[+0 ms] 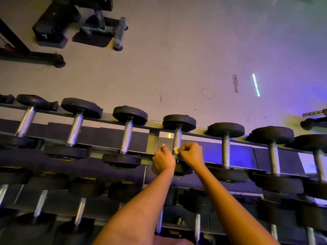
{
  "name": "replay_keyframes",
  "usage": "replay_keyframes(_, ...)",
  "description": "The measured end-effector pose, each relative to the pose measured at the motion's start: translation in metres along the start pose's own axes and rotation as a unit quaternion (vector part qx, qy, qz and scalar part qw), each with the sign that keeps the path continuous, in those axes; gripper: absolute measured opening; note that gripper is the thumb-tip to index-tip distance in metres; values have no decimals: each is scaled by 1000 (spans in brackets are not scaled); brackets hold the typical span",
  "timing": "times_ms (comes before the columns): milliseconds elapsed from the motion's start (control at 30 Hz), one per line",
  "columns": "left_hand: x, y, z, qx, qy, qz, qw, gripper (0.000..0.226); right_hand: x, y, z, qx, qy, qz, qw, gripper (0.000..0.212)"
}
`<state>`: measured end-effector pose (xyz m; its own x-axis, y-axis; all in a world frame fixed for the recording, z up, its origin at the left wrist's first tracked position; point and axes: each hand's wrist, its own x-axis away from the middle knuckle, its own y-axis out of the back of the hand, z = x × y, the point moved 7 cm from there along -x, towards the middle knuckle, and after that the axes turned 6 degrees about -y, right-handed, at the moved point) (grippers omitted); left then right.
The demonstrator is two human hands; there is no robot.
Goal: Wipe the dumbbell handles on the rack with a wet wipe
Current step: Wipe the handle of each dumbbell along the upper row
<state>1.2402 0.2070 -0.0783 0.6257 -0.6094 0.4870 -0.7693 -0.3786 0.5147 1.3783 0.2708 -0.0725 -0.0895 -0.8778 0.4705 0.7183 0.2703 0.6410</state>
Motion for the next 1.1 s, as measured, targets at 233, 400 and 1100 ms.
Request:
replay_keyframes(233,4,3,0,18,8,-1,1000,51,22,-3,-2,-12,-7,4,1000,13)
replay_keyframes(400,12,5,-8,-67,-40,60,995,51,32,4,6,-11,16,15,1000,10)
replay_keyframes(1100,161,12,22,60,-182,91,977,20,171,82,-100,-344,-15,72,936,14)
